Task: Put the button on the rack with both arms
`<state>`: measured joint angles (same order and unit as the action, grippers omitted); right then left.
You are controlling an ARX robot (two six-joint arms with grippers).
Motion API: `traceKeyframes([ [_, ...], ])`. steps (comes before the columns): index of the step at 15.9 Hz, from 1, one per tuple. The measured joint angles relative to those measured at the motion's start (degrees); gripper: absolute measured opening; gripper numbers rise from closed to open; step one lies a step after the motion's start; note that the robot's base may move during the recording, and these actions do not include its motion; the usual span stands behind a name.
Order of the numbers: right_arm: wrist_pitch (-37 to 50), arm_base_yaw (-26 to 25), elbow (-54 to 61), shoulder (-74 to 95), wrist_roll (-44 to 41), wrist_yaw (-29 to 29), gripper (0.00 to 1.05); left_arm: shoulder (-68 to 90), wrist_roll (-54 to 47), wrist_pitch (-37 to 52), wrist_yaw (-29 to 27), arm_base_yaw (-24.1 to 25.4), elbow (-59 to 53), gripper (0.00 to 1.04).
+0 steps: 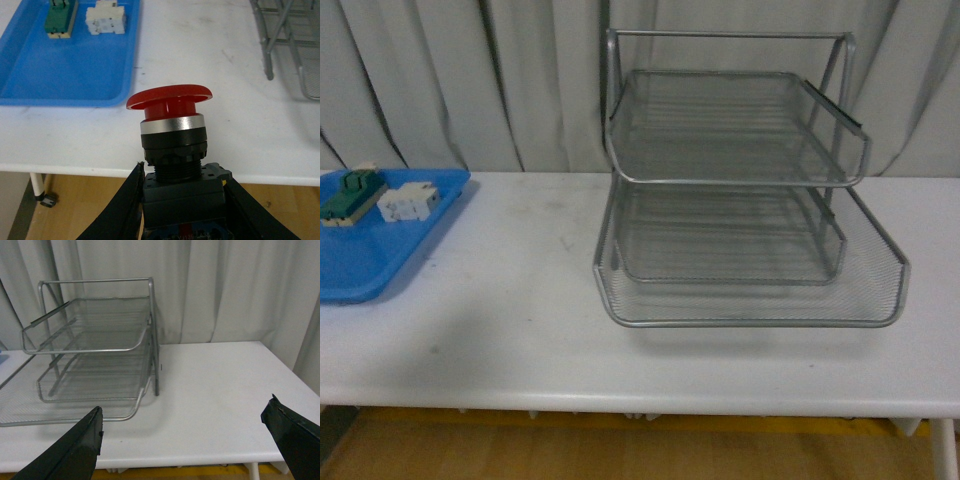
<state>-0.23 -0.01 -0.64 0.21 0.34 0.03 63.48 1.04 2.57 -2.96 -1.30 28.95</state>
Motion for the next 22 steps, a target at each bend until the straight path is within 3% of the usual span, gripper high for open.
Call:
traceKeyframes([
  [1,0.1,0.0,0.0,0.0,0.0,0.1,0.98,0.0,0.0,0.0,0.0,0.0,0.0,0.37],
  [2,-0.1,0.0,0.0,0.0,0.0,0.1,0.98,1.0,-2.6,5.9,3.9,-0.4,-0.9,0.37],
  [4,0.0,0.0,0.0,0.0,0.0,0.0,0.98,9.2,-7.4,8.9,10.1,-7.1,4.2,0.36],
  [8,0.0,0.0,0.0,0.0,0.0,0.0,0.98,28.2,-9.3,6.3,15.0,-16.3,19.8,0.36],
  [12,0.0,0.0,0.0,0.0,0.0,0.0,0.98,47.1,-11.5,0.5,13.3,-22.6,39.3,0.36],
  [16,0.0,0.0,0.0,0.0,0.0,0.0,0.98,57.7,-13.2,-3.2,9.4,-23.8,49.8,0.36],
  [17,0.0,0.0,0.0,0.0,0.0,0.0,0.98,58.5,-13.4,-2.9,8.7,-23.8,50.4,0.41],
  [20,0.0,0.0,0.0,0.0,0.0,0.0,0.98,56.7,-13.3,-1.2,10.7,-23.6,47.9,0.74],
  [22,0.0,0.0,0.0,0.0,0.0,0.0,0.98,48.5,-12.2,2.4,14.1,-22.4,40.1,0.99],
])
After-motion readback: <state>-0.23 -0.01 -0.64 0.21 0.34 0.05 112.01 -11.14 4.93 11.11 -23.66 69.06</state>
